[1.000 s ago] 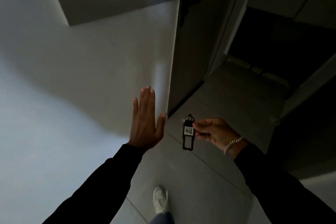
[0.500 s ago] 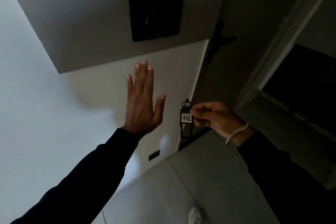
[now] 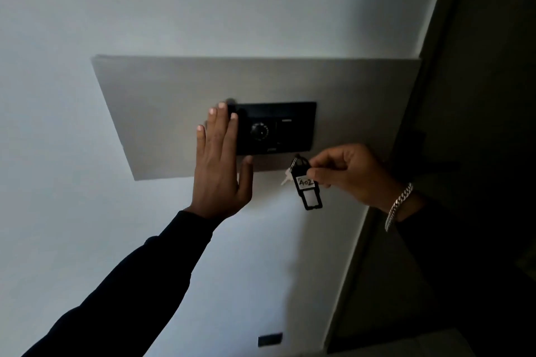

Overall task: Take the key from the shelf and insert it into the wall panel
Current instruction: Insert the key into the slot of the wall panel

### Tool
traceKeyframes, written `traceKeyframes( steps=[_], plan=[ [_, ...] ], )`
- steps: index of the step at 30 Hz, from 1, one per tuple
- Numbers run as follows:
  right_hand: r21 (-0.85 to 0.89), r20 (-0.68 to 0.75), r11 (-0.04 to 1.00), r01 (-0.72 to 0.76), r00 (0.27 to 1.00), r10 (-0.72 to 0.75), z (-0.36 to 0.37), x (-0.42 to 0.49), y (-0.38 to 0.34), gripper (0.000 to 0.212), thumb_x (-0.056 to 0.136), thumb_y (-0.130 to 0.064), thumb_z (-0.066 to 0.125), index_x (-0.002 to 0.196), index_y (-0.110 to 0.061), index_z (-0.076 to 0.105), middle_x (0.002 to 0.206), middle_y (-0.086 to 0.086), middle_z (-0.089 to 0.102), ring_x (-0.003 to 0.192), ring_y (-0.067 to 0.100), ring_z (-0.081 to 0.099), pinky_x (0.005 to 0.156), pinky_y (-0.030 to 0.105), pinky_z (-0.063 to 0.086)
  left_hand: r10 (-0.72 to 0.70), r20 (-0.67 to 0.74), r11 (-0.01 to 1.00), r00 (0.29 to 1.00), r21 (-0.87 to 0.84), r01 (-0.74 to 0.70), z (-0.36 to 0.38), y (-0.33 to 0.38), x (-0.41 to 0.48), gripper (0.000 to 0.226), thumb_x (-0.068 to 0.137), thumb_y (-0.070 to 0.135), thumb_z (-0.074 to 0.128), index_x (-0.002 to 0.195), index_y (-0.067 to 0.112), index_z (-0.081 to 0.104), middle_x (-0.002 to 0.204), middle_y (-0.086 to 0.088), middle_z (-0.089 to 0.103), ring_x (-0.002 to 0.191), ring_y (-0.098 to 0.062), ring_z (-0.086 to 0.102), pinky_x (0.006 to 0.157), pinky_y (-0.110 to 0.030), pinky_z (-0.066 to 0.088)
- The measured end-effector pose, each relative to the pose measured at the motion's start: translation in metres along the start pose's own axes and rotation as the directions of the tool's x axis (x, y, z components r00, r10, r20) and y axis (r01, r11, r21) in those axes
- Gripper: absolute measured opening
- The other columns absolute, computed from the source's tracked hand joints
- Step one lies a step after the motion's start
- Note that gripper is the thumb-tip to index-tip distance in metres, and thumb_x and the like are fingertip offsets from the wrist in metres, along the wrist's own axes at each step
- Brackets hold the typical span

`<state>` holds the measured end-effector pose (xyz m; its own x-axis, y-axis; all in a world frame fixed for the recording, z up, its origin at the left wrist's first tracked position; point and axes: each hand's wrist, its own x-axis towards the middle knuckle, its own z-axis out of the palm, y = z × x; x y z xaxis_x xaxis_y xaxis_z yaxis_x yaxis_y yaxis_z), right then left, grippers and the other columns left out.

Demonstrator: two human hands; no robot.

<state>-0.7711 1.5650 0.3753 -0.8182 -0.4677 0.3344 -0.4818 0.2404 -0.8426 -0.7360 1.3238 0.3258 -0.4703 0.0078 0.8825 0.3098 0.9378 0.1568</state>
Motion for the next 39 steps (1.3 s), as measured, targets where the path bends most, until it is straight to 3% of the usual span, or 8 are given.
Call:
traceKeyframes(
  steps=[4, 9, 13, 20, 26, 30, 34, 39],
  plan=[
    [-0.072, -0.049, 0.984, 0.16, 0.985, -0.164, -0.014, 0.028, -0.024, 0.019, 0.075, -0.009, 0.077, 0.077, -0.027, 0.07, 0.072, 0.002, 0.07, 0.068, 0.014, 0.064, 0.071, 0.037, 0.056, 0.115, -0.009, 0.976, 0.993, 0.186, -0.111, -0.007, -0.013, 0.043, 0.067, 0.098, 0.036, 0.035, 0.154, -0.001, 0.023, 0.165, -0.022, 0.019, 0.156, -0.033, 0.01, 0.128, -0.052, 0.007],
    [-0.105, -0.088, 0.936, 0.336, 0.934, -0.345, -0.021, 0.059, -0.057, 0.017, 0.076, -0.012, 0.075, 0.081, -0.028, 0.07, 0.079, -0.002, 0.072, 0.072, 0.009, 0.066, 0.077, 0.029, 0.055, 0.255, -0.026, 0.864, 0.967, 0.455, -0.216, -0.014, -0.049, 0.084, 0.065, 0.101, 0.04, 0.027, 0.156, 0.007, 0.021, 0.166, -0.017, 0.022, 0.157, -0.029, 0.01, 0.127, -0.05, 0.004],
    [-0.065, -0.167, 0.907, 0.416, 0.891, -0.421, -0.023, 0.073, -0.068, 0.013, 0.076, -0.015, 0.074, 0.086, -0.023, 0.07, 0.079, 0.0, 0.072, 0.07, 0.009, 0.068, 0.074, 0.028, 0.056, 0.297, -0.084, 0.78, 0.951, 0.596, -0.191, -0.009, -0.067, 0.082, 0.066, 0.1, 0.041, 0.027, 0.158, 0.011, 0.017, 0.167, -0.012, 0.019, 0.157, -0.028, 0.008, 0.127, -0.052, 0.001],
    [-0.044, -0.23, 0.914, 0.404, 0.886, -0.402, -0.014, 0.088, -0.06, 0.01, 0.08, -0.009, 0.072, 0.089, -0.013, 0.071, 0.08, 0.011, 0.071, 0.071, 0.02, 0.068, 0.077, 0.039, 0.06, 0.258, -0.133, 0.764, 0.957, 0.635, -0.117, -0.004, -0.071, 0.076, 0.072, 0.099, 0.05, 0.024, 0.158, 0.008, 0.013, 0.167, -0.012, 0.01, 0.157, -0.027, 0.002, 0.127, -0.052, -0.004],
    [-0.031, -0.238, 0.933, 0.359, 0.904, -0.356, -0.012, 0.093, -0.042, 0.022, 0.078, -0.006, 0.073, 0.08, -0.027, 0.067, 0.072, 0.0, 0.068, 0.054, 0.004, 0.065, 0.058, 0.019, 0.055, 0.235, -0.154, 0.76, 0.96, 0.644, -0.082, -0.002, -0.072, 0.072, 0.076, 0.098, 0.053, 0.023, 0.158, 0.006, 0.011, 0.166, -0.013, 0.009, 0.157, -0.027, 0.0, 0.127, -0.052, -0.003],
    [-0.079, -0.286, 0.941, 0.33, 0.896, -0.339, -0.006, 0.092, -0.027, 0.015, 0.078, -0.007, 0.072, 0.088, -0.018, 0.069, 0.075, 0.008, 0.069, 0.063, 0.015, 0.066, 0.063, 0.029, 0.057, 0.213, -0.175, 0.768, 0.961, 0.639, -0.054, 0.004, -0.073, 0.062, 0.078, 0.097, 0.052, 0.025, 0.157, 0.005, 0.011, 0.166, -0.014, 0.009, 0.157, -0.028, 0.0, 0.127, -0.052, -0.002],
    [-0.171, -0.306, 0.926, 0.336, 0.875, -0.374, -0.001, 0.091, -0.023, 0.014, 0.078, -0.009, 0.072, 0.092, -0.009, 0.072, 0.076, 0.011, 0.07, 0.062, 0.005, 0.059, 0.062, 0.011, 0.048, 0.212, -0.183, 0.767, 0.96, 0.64, -0.047, 0.006, -0.074, 0.055, 0.077, 0.097, 0.051, 0.025, 0.157, 0.003, 0.013, 0.166, -0.015, 0.011, 0.157, -0.029, 0.003, 0.128, -0.052, 0.001],
    [-0.36, -0.284, 0.883, 0.3, 0.867, -0.41, -0.007, 0.086, -0.035, 0.022, 0.073, -0.011, 0.074, 0.095, -0.007, 0.07, 0.077, 0.008, 0.068, 0.057, 0.011, 0.053, 0.062, 0.028, 0.051, 0.202, -0.181, 0.778, 0.962, 0.627, -0.045, 0.006, -0.074, 0.055, 0.077, 0.098, 0.052, 0.025, 0.157, 0.004, 0.012, 0.167, -0.014, 0.008, 0.157, -0.029, 0.003, 0.128, -0.051, -0.001]
  ],
)
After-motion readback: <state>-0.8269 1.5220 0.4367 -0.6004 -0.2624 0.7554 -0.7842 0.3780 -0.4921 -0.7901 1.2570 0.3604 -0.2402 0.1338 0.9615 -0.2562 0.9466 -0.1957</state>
